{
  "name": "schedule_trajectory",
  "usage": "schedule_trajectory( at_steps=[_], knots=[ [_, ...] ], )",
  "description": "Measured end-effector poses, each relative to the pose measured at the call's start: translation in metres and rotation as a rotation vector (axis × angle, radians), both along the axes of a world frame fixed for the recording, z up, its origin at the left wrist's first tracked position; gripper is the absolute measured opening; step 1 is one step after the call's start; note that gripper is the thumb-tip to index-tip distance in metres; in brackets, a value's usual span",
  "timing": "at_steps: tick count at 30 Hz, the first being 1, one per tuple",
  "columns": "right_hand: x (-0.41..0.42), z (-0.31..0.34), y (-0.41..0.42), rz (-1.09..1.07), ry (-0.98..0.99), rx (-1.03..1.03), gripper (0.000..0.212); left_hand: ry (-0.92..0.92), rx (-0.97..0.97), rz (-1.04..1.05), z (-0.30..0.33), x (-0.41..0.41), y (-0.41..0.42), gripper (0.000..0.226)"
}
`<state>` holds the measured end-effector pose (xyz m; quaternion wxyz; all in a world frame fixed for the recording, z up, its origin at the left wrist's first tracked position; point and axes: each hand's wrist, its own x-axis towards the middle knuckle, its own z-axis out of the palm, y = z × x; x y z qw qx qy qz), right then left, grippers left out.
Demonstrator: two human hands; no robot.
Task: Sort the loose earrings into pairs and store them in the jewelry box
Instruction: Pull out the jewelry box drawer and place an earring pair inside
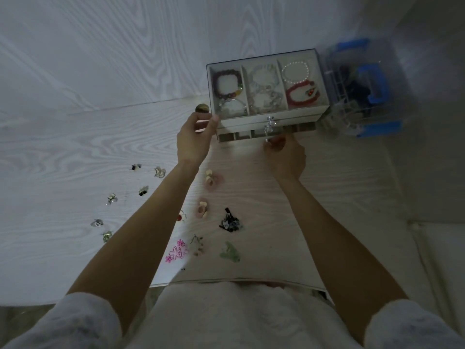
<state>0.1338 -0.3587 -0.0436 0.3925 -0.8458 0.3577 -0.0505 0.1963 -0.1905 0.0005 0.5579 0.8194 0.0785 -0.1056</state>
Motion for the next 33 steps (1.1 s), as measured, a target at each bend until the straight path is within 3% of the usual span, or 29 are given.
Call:
schedule_trajectory(
  at_steps=[8, 15, 21, 33],
  knots=[
    [-0.045, -0.006, 0.008, -0.004, -0.026, -0.003, 0.018, 0.0, -0.027, -0.043, 0.0, 0.0, 0.006, 0.026],
    [-0.073, -0.006, 0.016, -0.046, -0.075, 0.0, 0.034, -0.208, 0.288, -0.255, -0.01, -0.03, 0.015, 0.031],
    [-0.083, -0.006, 0.019, -0.042, -0.083, -0.018, 0.035, -0.222, 0.623, -0.472, -0.031, -0.058, 0.019, 0.033],
    [-0.094, -0.005, 0.022, -0.016, -0.047, -0.028, 0.032, -0.357, 0.605, -0.418, -0.034, -0.073, 0.023, 0.03]
  ],
)
